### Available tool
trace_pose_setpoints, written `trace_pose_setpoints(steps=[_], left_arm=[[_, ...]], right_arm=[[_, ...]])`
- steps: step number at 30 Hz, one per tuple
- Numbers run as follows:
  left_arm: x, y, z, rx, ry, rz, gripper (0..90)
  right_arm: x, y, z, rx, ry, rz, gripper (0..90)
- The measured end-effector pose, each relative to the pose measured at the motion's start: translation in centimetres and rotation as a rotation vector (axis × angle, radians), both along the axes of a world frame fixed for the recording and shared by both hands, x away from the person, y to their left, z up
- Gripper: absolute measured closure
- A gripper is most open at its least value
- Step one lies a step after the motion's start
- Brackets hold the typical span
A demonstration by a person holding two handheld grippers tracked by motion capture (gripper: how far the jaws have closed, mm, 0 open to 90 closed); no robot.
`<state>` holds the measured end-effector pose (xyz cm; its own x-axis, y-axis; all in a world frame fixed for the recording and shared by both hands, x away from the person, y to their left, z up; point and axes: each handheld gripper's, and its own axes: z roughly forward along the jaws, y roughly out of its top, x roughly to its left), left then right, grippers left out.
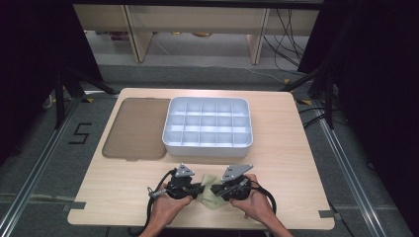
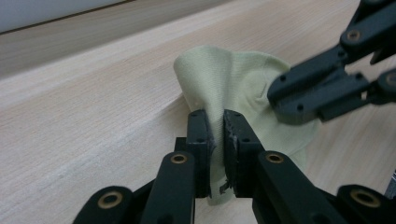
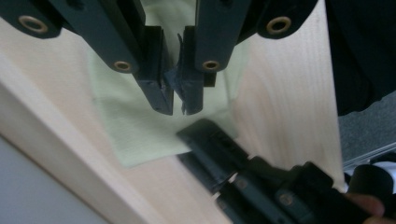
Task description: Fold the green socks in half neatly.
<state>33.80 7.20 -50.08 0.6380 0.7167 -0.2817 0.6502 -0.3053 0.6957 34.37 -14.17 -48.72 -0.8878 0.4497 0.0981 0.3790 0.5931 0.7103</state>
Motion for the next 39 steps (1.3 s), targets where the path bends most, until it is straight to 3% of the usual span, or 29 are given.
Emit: trace_pose_setpoints(steps=[3,8,16,25,39], left_arm=[[0.0,0.2,0.0,0.014,-0.005,-0.007,81.2],[0.0,0.2,0.0,-0.005,0.004,0.009,81.1],[0.0,0.3,0.1,0.01,-0.007,-0.004,81.0],[0.0,0.4,0.2,0.015,-0.016,-0.007,80.9],[-0.1,0.8,0.6,0.024,-0.025,-0.016,80.6]], right_arm=[[-0.3,0.5,-0.4,-0.012,0.007,0.023,83.9],[-0.6,1.4,-1.1,-0.043,0.01,0.062,84.0],[-0.6,1.5,-1.3,-0.044,0.012,0.065,84.0],[0.2,-0.5,0.0,0.005,0.003,-0.01,83.8],[1.7,-2.9,0.2,-0.002,-0.011,-0.088,83.7]])
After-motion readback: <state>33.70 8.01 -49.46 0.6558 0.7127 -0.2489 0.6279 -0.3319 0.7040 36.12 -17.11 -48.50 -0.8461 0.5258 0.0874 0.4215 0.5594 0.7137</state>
